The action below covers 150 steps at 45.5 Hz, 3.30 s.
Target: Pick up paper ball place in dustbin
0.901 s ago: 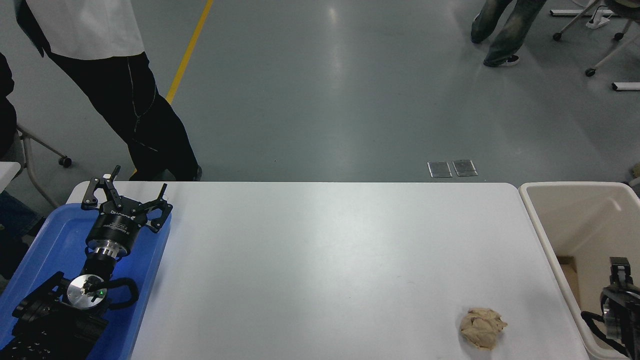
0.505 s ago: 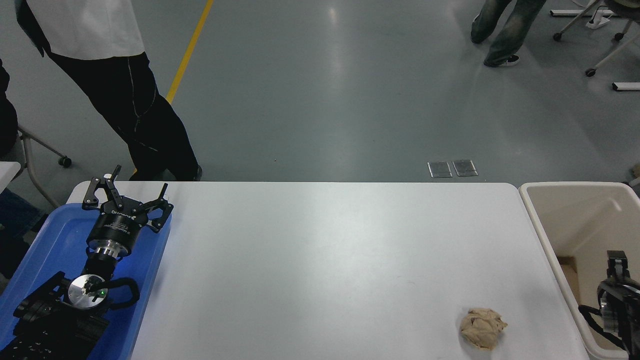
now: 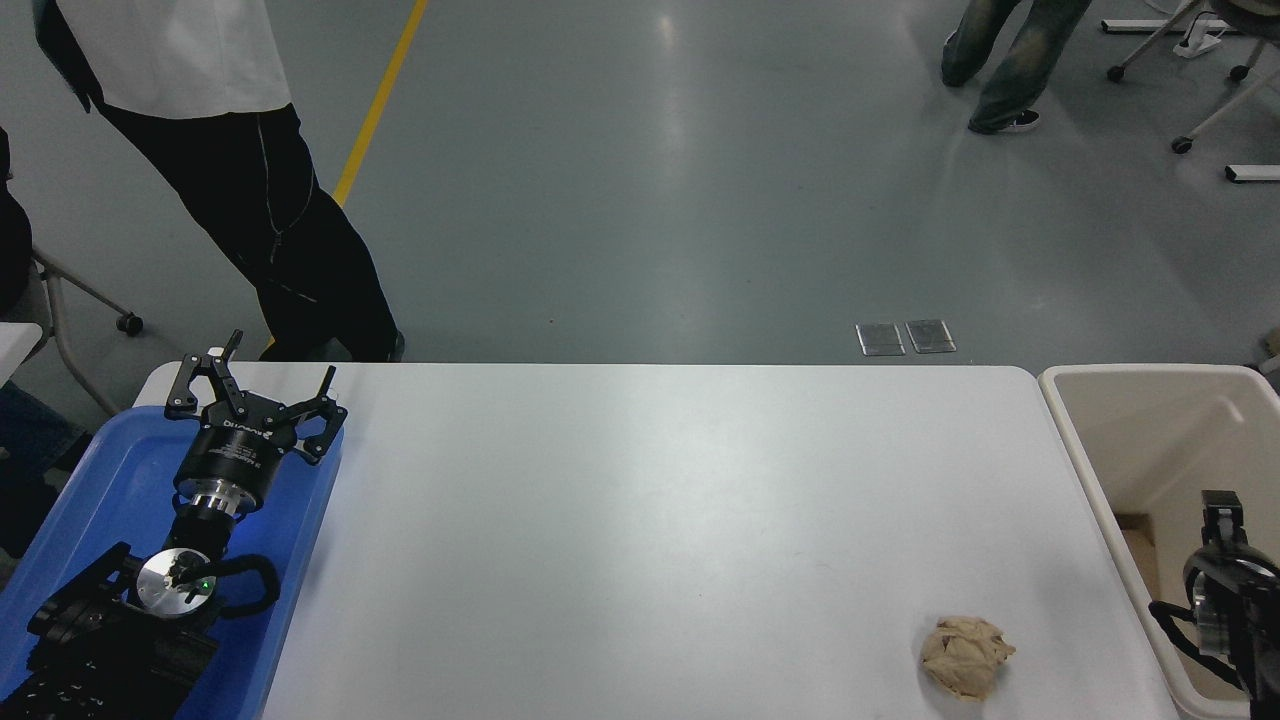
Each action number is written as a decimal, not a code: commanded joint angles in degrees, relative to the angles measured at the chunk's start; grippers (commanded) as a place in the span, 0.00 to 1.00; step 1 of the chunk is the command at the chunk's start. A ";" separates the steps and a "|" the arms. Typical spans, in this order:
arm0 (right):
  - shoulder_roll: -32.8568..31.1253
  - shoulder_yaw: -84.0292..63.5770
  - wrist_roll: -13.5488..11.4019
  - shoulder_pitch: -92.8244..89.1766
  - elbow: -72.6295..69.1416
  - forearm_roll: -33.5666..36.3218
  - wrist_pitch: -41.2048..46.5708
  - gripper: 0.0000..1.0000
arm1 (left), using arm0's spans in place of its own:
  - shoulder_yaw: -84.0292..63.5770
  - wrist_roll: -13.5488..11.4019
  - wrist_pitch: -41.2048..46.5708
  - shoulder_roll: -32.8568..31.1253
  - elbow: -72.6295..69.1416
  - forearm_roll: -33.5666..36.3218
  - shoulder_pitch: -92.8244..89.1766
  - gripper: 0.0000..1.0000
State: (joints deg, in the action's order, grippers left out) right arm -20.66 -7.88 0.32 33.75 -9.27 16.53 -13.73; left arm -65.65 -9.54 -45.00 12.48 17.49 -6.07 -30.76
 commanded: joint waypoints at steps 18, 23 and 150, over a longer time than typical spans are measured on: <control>-10.80 -7.15 1.53 8.25 -15.41 -4.66 10.04 1.00 | 0.18 0.04 0.00 0.09 0.00 0.09 0.00 0.99; -14.06 -8.11 1.44 13.35 -23.15 -10.10 10.12 1.00 | 0.35 0.04 0.00 0.09 0.00 0.09 -0.09 0.99; -18.63 -68.24 1.96 68.31 -85.83 -17.33 25.52 1.00 | 0.35 0.13 0.00 0.17 0.00 0.09 0.00 0.99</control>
State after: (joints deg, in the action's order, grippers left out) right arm -31.64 -77.20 2.30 117.56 -96.43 0.93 24.14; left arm -65.30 -9.40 -45.00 12.66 17.49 -5.97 -30.76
